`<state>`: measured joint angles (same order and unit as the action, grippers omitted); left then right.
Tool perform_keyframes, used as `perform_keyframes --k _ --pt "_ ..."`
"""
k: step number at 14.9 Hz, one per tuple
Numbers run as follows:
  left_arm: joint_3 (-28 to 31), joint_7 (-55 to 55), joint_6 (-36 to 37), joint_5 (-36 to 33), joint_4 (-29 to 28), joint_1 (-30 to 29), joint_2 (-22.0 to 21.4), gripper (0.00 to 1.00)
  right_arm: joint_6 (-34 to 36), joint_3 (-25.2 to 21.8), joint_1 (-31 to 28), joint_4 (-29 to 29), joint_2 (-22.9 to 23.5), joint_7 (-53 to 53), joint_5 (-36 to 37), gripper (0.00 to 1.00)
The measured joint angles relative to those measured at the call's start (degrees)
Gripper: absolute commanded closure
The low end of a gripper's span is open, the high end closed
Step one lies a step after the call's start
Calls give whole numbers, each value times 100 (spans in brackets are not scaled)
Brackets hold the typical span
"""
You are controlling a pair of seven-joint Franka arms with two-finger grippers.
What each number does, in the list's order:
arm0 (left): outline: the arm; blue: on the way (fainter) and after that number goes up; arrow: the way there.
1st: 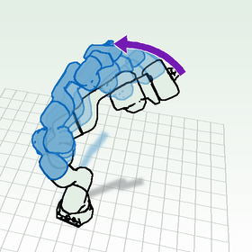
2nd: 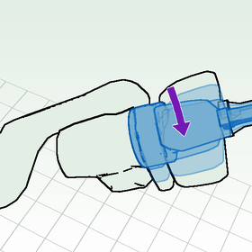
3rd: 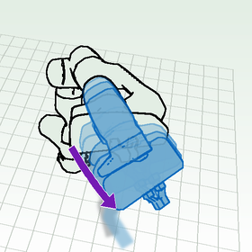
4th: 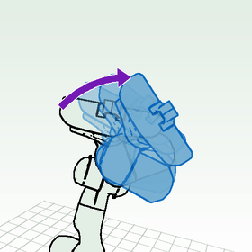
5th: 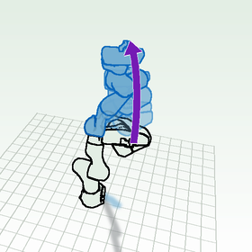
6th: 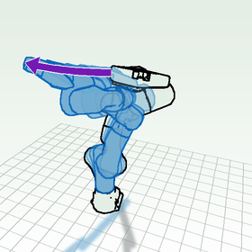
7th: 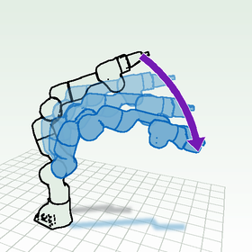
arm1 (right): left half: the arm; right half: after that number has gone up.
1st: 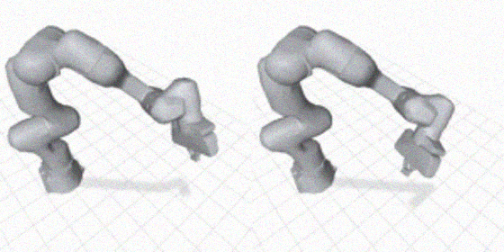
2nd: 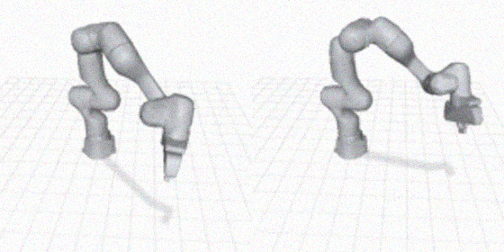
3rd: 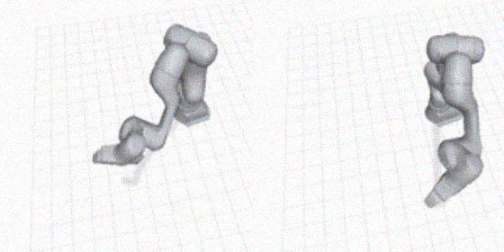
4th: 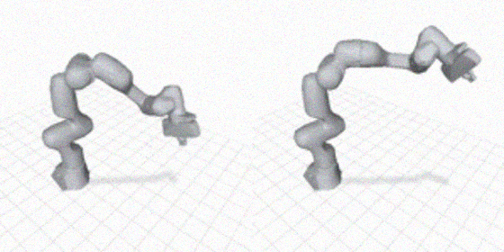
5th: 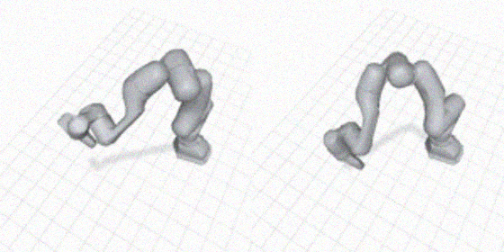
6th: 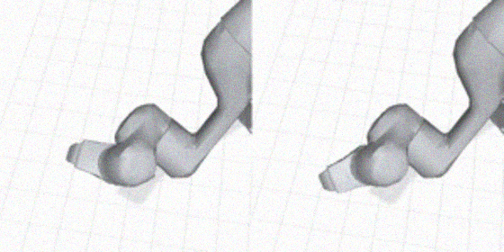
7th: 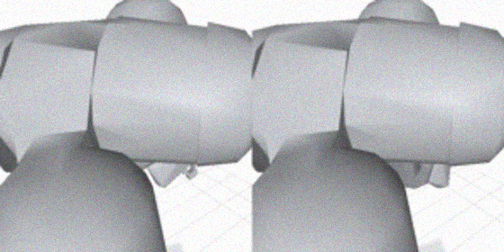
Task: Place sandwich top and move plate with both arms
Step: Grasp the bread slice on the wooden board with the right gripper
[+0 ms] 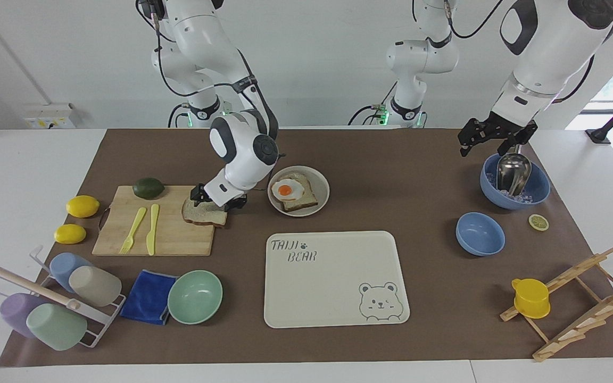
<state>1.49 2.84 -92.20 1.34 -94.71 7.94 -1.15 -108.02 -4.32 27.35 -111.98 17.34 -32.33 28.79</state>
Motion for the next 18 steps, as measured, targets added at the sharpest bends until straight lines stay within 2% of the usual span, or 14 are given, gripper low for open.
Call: perform_keyframes --k 10,18 --pt "0 0 0 0 0 0 0 0 -262 -3 122 -14 31 -106 -40 0" --pt "0 0 0 0 0 0 0 0 -405 -3 79 -212 38 -122 -96 18"
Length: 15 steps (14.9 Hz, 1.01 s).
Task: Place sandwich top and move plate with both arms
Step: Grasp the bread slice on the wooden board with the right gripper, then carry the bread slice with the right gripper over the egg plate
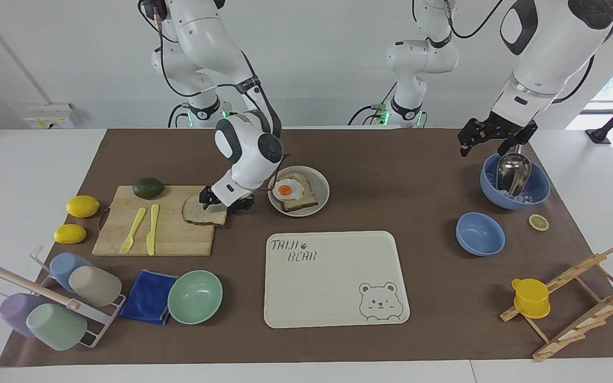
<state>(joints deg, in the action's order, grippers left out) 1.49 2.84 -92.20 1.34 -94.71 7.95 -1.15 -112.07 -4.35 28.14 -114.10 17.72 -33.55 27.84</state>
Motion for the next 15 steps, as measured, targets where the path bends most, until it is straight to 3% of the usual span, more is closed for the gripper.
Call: perform_keyframes --k 2,6,8,13,15 --pt "0 0 0 0 0 0 0 0 -56 -2 -23 -56 0 -2 -1 23" --pt "0 0 0 0 0 0 0 0 -64 -2 -27 -108 0 -3 -4 69" --pt "0 0 0 0 0 0 0 0 -64 -2 -25 -118 -4 -4 -4 97" --pt "0 0 0 0 0 0 0 0 24 5 -5 -85 -78 -5 -4 100" --pt "0 0 0 0 0 0 0 0 426 56 8 133 -78 -2 -3 100"
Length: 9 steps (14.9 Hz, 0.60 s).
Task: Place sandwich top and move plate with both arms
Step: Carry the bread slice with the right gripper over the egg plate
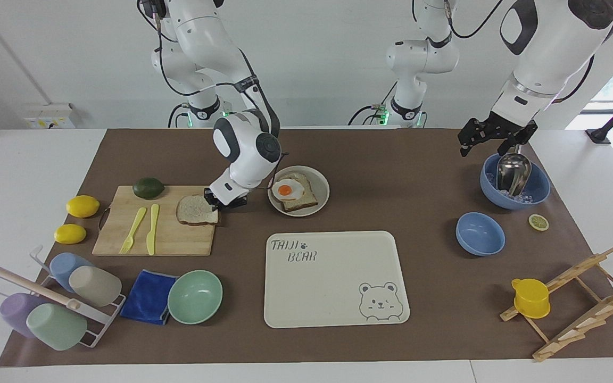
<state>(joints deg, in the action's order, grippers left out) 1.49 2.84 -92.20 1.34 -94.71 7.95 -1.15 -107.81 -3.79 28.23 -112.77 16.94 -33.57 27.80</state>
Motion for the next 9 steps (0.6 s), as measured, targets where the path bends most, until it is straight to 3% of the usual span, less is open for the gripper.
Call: perform_keyframes --k 5,9 --pt "0 0 0 0 0 0 0 0 1735 495 78 1186 4 48 -1 100" --pt "0 0 0 0 0 0 0 0 2495 901 100 1673 -36 50 -1 100"
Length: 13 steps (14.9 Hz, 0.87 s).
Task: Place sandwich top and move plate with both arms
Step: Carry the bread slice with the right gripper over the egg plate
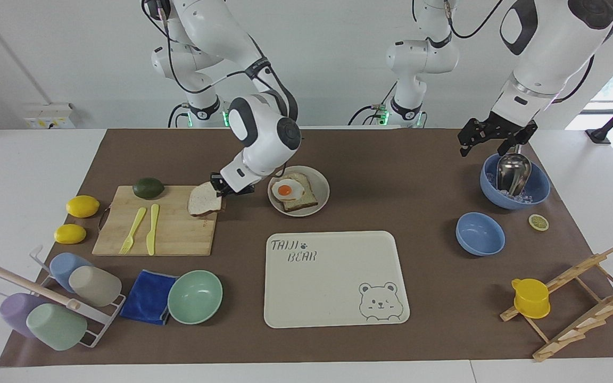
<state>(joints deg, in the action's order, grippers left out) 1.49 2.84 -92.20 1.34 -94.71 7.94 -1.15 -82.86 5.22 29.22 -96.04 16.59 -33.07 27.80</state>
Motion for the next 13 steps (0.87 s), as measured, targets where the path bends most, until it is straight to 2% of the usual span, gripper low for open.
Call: perform_keyframes --k 3,6,11,13 --pt "0 0 0 0 0 0 0 0 501 453 17 195 -199 -31 -62 100" --pt "0 0 0 0 0 0 0 0 524 819 56 195 -289 -612 -394 100" --pt "0 0 0 0 0 0 0 0 -619 932 27 323 -195 -1250 -990 100" --pt "0 0 0 0 0 0 0 0 -797 916 16 325 -67 -1251 -1039 100"
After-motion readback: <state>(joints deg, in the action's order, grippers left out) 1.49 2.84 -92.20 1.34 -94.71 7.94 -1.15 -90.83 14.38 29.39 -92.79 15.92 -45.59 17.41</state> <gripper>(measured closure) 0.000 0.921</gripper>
